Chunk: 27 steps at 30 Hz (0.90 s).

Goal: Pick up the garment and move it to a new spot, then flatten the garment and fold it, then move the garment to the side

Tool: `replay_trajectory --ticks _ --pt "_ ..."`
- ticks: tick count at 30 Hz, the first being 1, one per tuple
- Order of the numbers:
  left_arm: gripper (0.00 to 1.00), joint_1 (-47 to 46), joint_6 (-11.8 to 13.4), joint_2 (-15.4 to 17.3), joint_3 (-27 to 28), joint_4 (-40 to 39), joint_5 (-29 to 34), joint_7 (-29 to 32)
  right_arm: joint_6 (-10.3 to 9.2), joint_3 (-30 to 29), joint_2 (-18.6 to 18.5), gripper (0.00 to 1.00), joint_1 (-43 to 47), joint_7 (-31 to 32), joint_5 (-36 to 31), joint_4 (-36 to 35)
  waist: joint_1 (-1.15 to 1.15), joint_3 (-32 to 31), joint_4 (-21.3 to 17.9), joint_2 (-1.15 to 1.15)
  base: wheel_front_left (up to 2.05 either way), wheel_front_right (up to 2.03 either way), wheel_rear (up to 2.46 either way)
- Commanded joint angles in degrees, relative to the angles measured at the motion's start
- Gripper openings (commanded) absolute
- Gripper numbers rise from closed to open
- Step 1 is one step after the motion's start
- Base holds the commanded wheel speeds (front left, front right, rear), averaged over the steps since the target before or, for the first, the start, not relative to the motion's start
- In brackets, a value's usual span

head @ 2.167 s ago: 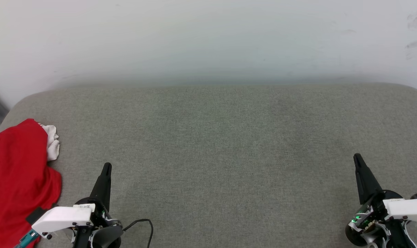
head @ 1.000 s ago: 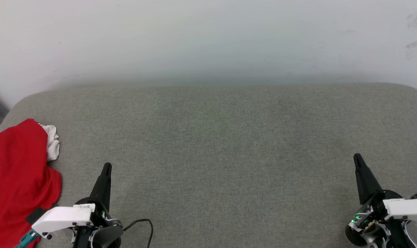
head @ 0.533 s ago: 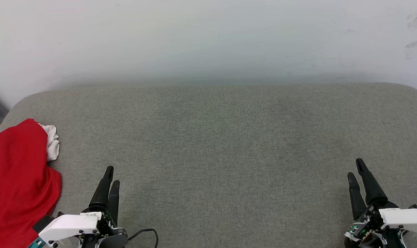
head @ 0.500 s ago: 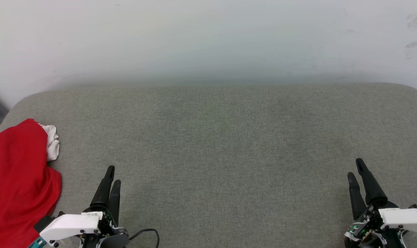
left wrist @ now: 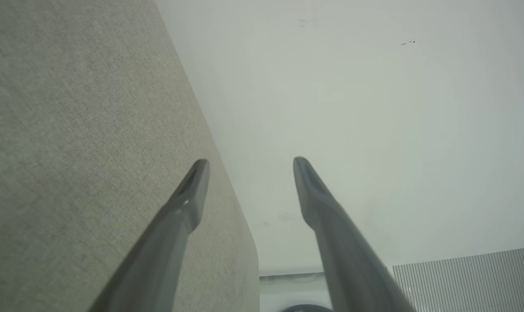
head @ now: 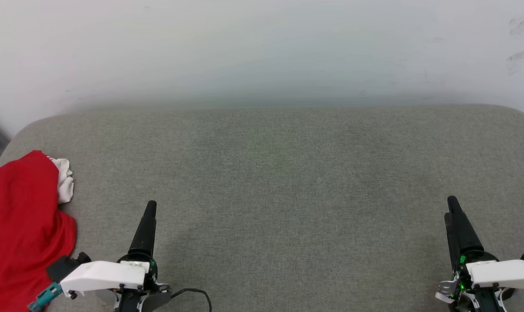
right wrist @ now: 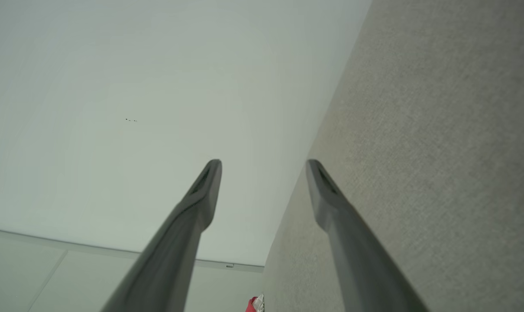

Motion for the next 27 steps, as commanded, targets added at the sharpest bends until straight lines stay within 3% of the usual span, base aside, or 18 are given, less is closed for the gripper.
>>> replay_trajectory --ticks 1,27 --pt "1.0 -1.81 -0.03 0.3 -0.47 -1.32 2.29 -0.53 0.0 0.07 -0.17 1.0 -0.51 -0.5 -2.62 -1.57 0.0 -0.01 0.0 0.0 0.0 0.0 0.0" --pt "1.0 -1.67 0.43 0.46 -3.19 -4.75 36.66 -6.11 0.0 1.36 -0.18 1.0 2.03 -4.12 -37.79 -7.15 0.0 -0.29 -0.09 0.0 0.0 0.0 0.0"
